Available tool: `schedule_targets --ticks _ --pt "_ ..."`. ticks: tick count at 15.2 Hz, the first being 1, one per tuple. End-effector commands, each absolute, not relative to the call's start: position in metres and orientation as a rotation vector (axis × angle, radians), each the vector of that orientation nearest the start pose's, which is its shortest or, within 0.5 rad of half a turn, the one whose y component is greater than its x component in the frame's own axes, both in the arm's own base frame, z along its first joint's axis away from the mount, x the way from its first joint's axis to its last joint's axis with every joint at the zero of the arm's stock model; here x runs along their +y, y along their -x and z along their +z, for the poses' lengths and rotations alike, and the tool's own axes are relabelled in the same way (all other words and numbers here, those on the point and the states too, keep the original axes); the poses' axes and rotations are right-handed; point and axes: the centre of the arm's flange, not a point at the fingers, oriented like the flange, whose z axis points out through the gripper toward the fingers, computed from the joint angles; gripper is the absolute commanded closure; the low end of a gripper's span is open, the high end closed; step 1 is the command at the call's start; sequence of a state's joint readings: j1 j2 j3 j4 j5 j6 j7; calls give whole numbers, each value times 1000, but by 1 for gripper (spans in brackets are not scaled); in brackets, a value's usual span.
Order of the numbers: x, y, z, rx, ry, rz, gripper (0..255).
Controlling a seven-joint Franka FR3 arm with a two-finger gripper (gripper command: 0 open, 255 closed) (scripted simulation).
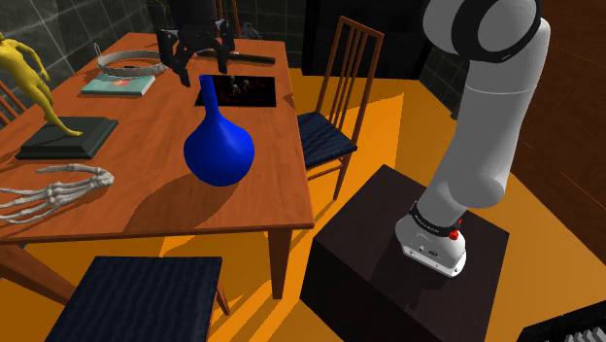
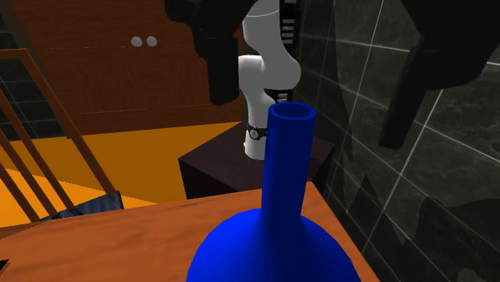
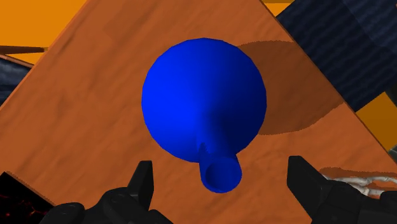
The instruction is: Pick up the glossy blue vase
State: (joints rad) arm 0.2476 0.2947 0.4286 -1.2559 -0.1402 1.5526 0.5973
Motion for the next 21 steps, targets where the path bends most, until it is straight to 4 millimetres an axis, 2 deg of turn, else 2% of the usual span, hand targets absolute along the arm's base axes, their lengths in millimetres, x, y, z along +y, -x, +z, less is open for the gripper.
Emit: schedule_targets --ticks 1,3,4,13,21 --pt "350 -532 593 -88 3139 -53 0" --pt "350 -532 593 -88 3139 -53 0" --pt "351 -531 594 -88 3139 -53 255" --pt "350 -532 593 -88 3139 -53 255" --pt "350 -532 635 -88 3139 -53 255"
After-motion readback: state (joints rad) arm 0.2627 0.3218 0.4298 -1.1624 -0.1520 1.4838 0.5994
